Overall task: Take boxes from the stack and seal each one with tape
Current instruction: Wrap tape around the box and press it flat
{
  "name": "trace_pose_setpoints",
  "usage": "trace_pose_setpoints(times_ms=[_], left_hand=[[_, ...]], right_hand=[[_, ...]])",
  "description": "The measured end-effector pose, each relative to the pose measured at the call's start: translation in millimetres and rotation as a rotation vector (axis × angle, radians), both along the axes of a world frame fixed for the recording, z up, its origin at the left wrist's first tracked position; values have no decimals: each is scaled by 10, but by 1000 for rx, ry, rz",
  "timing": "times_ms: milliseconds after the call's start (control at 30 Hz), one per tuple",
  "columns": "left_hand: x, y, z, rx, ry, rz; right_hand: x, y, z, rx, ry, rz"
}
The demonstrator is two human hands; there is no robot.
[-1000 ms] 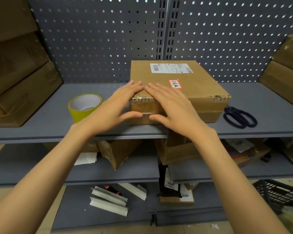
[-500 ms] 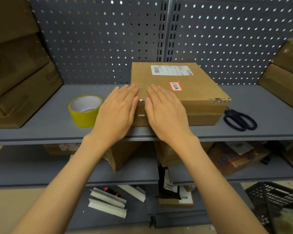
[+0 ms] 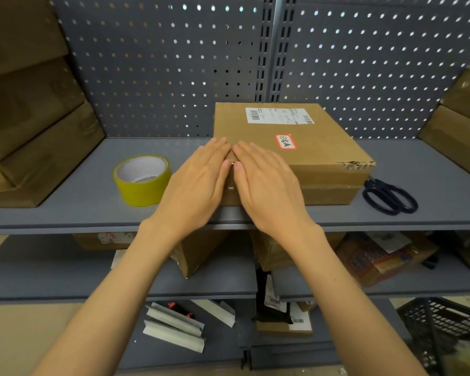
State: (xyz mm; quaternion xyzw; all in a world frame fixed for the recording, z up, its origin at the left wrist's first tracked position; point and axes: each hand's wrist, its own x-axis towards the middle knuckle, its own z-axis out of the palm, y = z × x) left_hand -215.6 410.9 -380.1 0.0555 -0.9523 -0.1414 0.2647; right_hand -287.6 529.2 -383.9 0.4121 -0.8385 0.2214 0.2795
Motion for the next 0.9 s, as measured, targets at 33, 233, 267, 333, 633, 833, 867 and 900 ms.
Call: trace_pose_setpoints(times_ms=[33, 233, 267, 333, 633, 833, 867, 900], left_hand=[[17, 14, 3, -1, 5, 21], [99, 42, -24, 40, 36, 124], [120, 35, -42, 90, 49, 160], [166, 73, -94, 269, 70, 183], [122, 240, -353, 580, 66, 23], [114, 291, -214, 505, 160, 72], [93, 283, -153, 448, 174, 37], [63, 273, -101, 362, 162, -8]], right_hand=[[10, -8, -3, -15, -8, -6], [4, -45, -4, -48, -43, -24], [1, -36, 0, -52, -40, -24], [12, -31, 3, -41, -22, -2], [12, -30, -11, -21, 10, 92], [15, 70, 6, -56, -53, 98], [22, 109, -4, -83, -44, 86], [36, 143, -26, -105, -26, 74]])
